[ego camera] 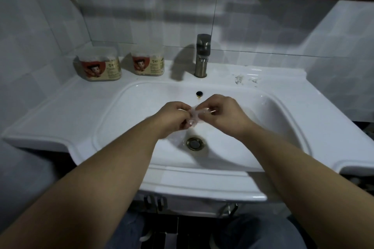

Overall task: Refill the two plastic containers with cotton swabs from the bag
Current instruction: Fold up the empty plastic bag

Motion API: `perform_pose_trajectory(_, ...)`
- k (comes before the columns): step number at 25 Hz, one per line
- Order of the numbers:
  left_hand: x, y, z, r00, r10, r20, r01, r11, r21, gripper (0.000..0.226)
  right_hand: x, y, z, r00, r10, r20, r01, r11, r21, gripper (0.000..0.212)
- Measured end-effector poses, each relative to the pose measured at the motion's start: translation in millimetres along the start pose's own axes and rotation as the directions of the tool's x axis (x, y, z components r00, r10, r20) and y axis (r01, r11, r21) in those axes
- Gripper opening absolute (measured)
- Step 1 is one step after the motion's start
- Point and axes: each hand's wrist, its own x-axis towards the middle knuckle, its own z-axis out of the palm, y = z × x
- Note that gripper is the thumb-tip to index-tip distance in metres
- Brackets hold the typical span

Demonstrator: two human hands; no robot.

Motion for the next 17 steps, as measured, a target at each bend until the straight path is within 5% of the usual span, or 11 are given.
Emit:
perform_pose_trajectory(4, -3.6, 7.0, -6.1, 0.991, 0.013, 0.137, 0.027, 0.958, -0.285, 0.011, 0.7, 5.4, 4.1, 0.996, -0.031, 0.084, 0.033, 0.999, -0.025, 0.019)
perform_pose_trajectory(8, -2.8, 5.2, -5.6, 0.992, 0.008, 0.126, 0.013, 0.986, -0.166, 0.013, 5.2, 8.5, 2.7, 0.997, 0.067, 0.025, -0.068, 0.997, 0.036, 0.025)
perform_pose_trajectory(11, -3.2, 7.5, -1.1, 0.991, 0.076, 0.108, -0.051, 0.976, -0.213, 0.018, 8.5, 10.4, 2.6, 0.992, 0.124, -0.030, -0.112, 0.958, 0.264, 0.025)
perform_pose_trajectory(17, -4.9, 4.8, 5.3, 0.964, 0.268, -0.007, -0.268, 0.963, -0.019, 0.030, 4.2, 9.8, -2.6, 0.961, 0.210, 0.182, -0.276, 0.790, 0.548, 0.017)
